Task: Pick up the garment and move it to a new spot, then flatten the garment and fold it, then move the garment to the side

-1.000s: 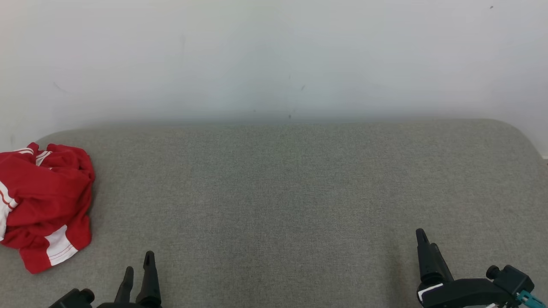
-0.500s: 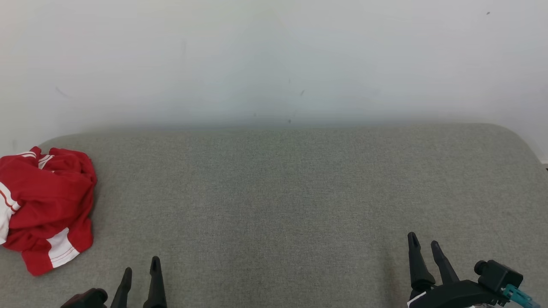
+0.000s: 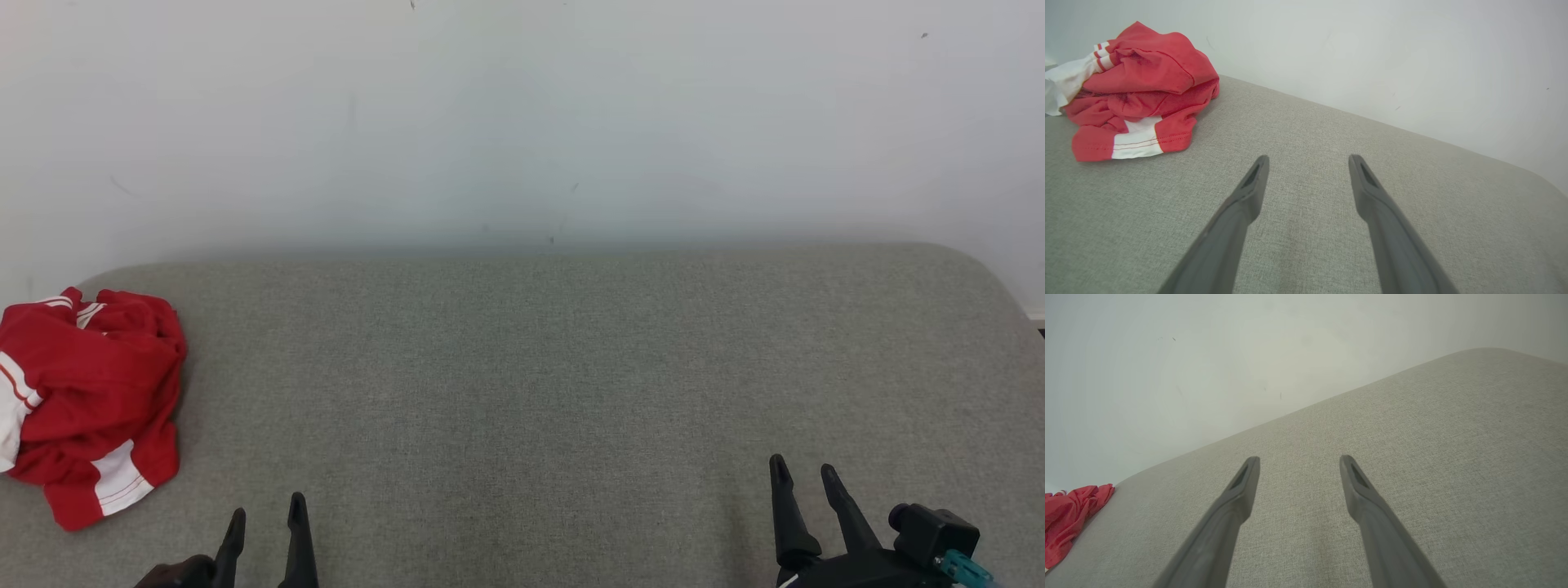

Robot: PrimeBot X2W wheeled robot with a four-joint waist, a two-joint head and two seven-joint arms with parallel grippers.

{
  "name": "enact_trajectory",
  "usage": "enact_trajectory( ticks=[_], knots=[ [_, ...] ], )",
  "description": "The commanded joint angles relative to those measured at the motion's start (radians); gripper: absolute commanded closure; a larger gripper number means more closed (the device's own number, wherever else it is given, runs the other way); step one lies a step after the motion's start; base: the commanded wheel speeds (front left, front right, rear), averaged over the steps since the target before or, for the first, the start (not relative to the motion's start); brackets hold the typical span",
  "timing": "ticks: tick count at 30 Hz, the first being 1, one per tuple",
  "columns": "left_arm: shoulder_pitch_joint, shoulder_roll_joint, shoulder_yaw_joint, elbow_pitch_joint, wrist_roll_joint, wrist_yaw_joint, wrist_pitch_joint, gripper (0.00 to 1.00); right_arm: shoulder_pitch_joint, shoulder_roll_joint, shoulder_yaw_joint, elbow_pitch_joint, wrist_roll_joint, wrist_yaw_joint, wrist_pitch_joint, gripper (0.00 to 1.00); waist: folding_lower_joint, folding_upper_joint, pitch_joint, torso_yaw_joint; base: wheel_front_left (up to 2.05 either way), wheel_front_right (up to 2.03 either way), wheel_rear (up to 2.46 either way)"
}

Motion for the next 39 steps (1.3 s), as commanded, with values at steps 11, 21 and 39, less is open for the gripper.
enact_trajectory(
  ticks=[11,21,39],
  knots=[
    [0.024,-0.018,0.018,-0.031,0.06,-0.046,-0.03,0.0,0.016,-0.004,0.018,-0.001,-0.056,-0.001,-0.014,0.0,0.0,0.0,-0.01,0.0,0.0,0.0,0.0],
    [0.045,-0.047,0.061,-0.045,0.132,-0.081,-0.052,0.0,0.035,-0.004,0.023,-0.018,-0.126,-0.001,-0.022,0.0,0.0,0.0,-0.017,-0.004,0.0,0.0,0.0],
    [0.065,-0.083,0.119,-0.006,0.211,-0.133,-0.087,0.0,0.054,-0.004,0.024,-0.028,-0.13,-0.002,-0.039,0.0,0.0,0.0,-0.039,-0.004,0.0,0.0,0.0]
  ],
)
